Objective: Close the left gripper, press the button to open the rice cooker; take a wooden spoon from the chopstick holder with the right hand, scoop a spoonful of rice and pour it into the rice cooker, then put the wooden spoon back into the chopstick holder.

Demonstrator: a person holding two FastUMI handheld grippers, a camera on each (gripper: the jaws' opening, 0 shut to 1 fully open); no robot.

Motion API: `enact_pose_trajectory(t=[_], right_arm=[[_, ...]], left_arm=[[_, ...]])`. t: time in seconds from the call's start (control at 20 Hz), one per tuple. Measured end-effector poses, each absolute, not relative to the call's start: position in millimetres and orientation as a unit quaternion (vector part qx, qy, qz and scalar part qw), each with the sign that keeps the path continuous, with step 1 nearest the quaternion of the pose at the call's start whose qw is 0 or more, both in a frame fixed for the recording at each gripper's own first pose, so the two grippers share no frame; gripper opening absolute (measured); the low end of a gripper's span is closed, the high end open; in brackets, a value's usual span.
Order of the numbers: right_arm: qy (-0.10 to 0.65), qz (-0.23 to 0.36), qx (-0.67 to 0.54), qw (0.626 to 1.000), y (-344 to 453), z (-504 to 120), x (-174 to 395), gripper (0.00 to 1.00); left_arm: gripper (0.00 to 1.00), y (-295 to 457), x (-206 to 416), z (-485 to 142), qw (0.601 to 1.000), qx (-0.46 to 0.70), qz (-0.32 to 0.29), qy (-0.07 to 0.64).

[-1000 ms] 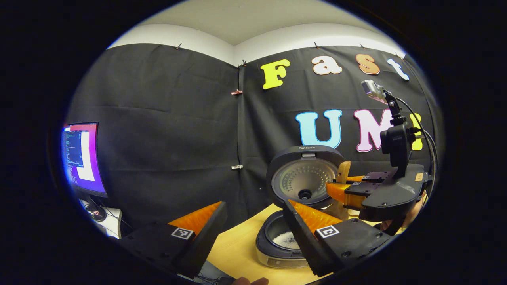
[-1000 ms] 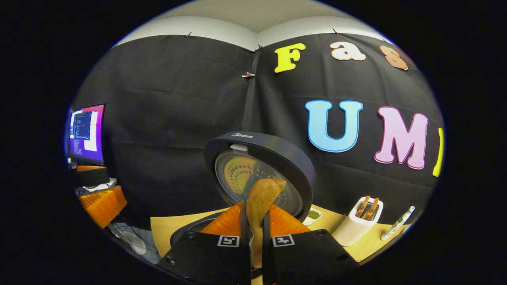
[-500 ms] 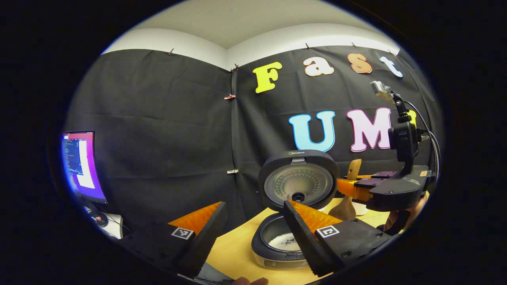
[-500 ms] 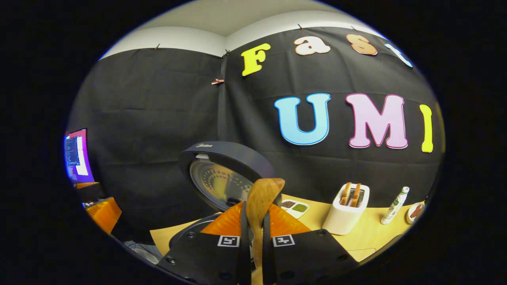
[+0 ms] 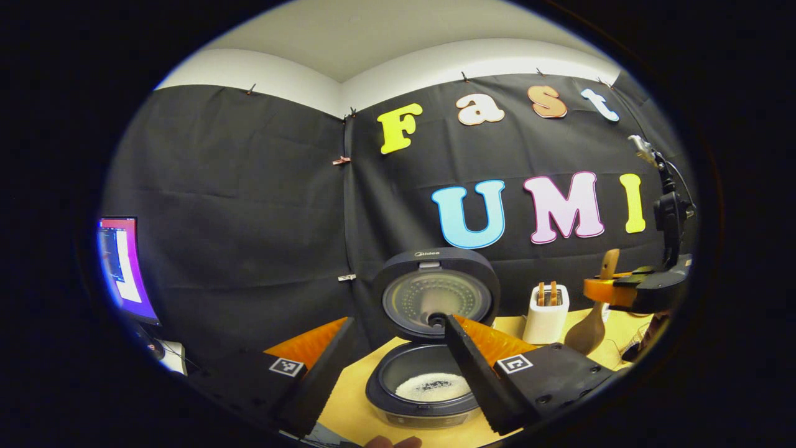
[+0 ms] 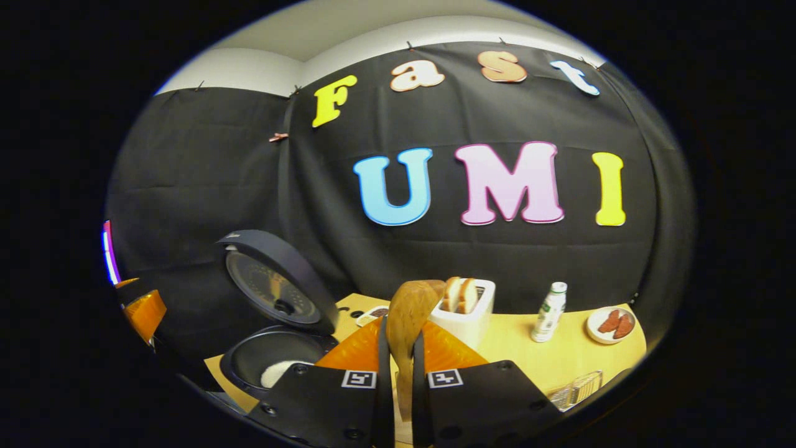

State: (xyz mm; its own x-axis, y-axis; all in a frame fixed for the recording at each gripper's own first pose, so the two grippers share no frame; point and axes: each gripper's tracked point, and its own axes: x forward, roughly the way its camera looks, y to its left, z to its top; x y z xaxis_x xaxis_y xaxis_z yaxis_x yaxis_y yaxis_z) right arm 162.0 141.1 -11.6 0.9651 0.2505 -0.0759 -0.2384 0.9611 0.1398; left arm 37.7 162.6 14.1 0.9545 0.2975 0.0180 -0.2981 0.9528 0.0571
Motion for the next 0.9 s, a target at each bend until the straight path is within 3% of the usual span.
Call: enact_pose_trajectory(t=[0.9], right_arm=[[0.068,-0.051,0.069,0.994,-95,-53,152,0.16]], left_arm=[[0.97,126,46,17,0.987,0.036,0.155,0.001]])
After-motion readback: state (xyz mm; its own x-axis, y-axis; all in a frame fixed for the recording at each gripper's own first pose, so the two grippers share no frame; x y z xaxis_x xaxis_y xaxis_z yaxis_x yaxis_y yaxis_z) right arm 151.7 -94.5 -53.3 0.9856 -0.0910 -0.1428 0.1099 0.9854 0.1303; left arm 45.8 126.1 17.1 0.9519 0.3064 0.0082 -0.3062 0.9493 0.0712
